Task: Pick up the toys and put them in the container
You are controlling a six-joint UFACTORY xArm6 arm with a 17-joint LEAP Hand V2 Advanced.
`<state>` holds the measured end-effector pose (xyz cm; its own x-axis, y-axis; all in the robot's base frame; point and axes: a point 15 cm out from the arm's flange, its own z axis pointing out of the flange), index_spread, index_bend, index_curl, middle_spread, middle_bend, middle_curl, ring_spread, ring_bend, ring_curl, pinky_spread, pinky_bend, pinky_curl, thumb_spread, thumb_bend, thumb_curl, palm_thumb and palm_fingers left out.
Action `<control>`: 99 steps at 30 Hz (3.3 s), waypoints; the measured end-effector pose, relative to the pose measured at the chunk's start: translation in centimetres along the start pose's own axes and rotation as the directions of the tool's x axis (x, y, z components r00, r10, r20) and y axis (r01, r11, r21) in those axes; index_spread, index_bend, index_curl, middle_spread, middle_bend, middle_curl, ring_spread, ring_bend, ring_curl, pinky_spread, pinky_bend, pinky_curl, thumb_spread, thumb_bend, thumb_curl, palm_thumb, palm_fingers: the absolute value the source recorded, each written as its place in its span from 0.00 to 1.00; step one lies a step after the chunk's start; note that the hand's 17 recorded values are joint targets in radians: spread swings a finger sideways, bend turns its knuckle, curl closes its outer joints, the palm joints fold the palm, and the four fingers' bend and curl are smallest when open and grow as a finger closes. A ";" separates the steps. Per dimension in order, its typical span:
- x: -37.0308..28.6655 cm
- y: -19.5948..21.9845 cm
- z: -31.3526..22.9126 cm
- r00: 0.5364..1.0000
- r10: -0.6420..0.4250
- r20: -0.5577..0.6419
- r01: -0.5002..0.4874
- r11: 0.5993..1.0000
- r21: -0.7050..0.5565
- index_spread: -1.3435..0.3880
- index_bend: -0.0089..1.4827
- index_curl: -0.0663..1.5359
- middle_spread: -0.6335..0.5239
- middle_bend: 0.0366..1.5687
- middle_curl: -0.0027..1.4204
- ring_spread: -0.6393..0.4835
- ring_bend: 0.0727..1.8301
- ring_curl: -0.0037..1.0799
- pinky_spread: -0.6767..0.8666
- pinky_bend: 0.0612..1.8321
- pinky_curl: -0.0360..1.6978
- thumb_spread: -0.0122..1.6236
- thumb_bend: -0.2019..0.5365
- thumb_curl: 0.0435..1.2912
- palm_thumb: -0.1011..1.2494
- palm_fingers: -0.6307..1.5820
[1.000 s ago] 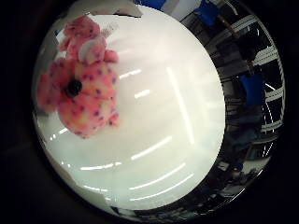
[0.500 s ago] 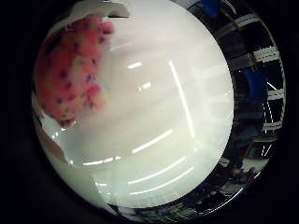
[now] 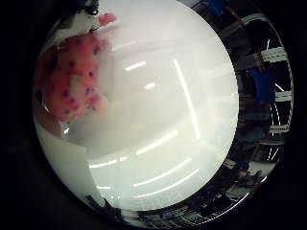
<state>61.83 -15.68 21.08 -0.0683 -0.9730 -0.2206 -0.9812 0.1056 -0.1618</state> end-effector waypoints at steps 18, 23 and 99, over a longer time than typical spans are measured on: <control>-2.5 4.0 -13.4 1.000 -0.008 0.026 0.007 1.000 0.012 0.65 0.72 0.53 0.45 0.87 0.47 0.41 0.80 0.55 0.33 0.75 0.41 0.60 0.25 0.55 0.86 0.80; -1.8 3.6 -13.0 1.000 0.010 0.021 -0.010 1.000 0.022 0.64 0.63 0.52 0.44 0.85 0.45 0.39 0.77 0.54 0.29 0.71 0.42 0.62 0.22 0.51 0.73 0.78; -6.4 5.7 -16.5 0.999 0.021 0.033 -0.021 1.000 -0.011 0.65 0.75 0.52 0.44 0.86 0.49 0.41 0.80 0.55 0.32 0.73 0.43 0.67 0.26 0.46 0.86 0.81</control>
<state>53.69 -12.22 37.41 -0.0831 -0.9632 -0.2557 -0.9814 0.1237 -0.1470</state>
